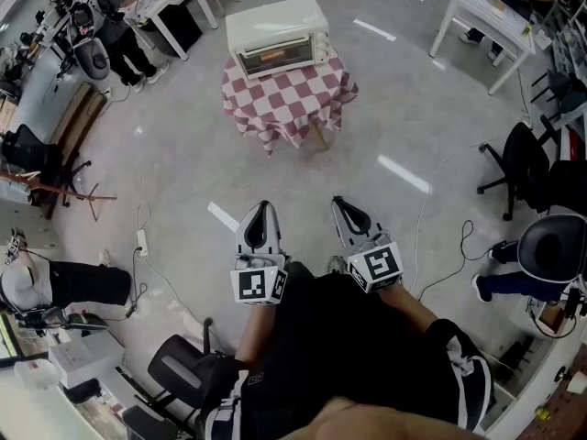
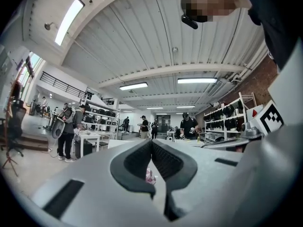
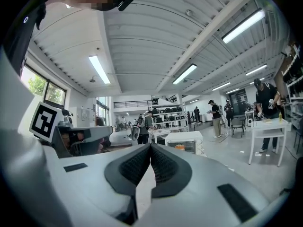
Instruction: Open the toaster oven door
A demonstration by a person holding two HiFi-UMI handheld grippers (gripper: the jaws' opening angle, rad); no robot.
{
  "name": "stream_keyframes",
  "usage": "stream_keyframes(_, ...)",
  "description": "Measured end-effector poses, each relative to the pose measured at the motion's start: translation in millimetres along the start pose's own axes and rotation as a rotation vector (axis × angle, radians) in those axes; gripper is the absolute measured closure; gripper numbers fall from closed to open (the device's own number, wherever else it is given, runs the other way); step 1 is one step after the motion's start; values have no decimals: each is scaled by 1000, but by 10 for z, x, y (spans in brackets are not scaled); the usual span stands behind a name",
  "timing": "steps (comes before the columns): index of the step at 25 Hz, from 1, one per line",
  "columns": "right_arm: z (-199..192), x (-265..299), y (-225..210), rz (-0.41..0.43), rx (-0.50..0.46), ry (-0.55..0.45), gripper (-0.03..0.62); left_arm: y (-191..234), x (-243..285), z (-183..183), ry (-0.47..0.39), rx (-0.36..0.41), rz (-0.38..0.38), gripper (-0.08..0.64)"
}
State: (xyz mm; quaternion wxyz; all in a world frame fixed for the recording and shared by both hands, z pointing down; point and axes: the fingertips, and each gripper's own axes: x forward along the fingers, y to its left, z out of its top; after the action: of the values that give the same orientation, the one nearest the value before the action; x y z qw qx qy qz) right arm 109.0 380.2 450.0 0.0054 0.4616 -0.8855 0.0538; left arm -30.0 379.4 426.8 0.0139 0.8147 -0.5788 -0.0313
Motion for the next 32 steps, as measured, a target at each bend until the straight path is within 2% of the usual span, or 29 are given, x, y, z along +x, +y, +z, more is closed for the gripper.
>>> stream_keyframes(4, -59, 24, -134, 30, -4, 5, 566, -135, 70, -77, 12, -4, 23, 551)
stream_keyframes(10, -119, 159, -365, 22, -6, 16, 566, -121, 320, -219, 37, -36, 27, 551)
stream_keyframes(16, -153, 577, -633, -1, -16, 25, 566, 8, 781, -384, 59, -51, -9, 551)
stream_keyframes(23, -8, 1353, -943, -34, -41, 37, 566, 498, 1592, -285, 42, -71, -40, 551)
stream_keyframes(32, 226, 2593, -1285, -110, -46, 50, 566, 1414, 2684, -211, 46, -118, -72, 551)
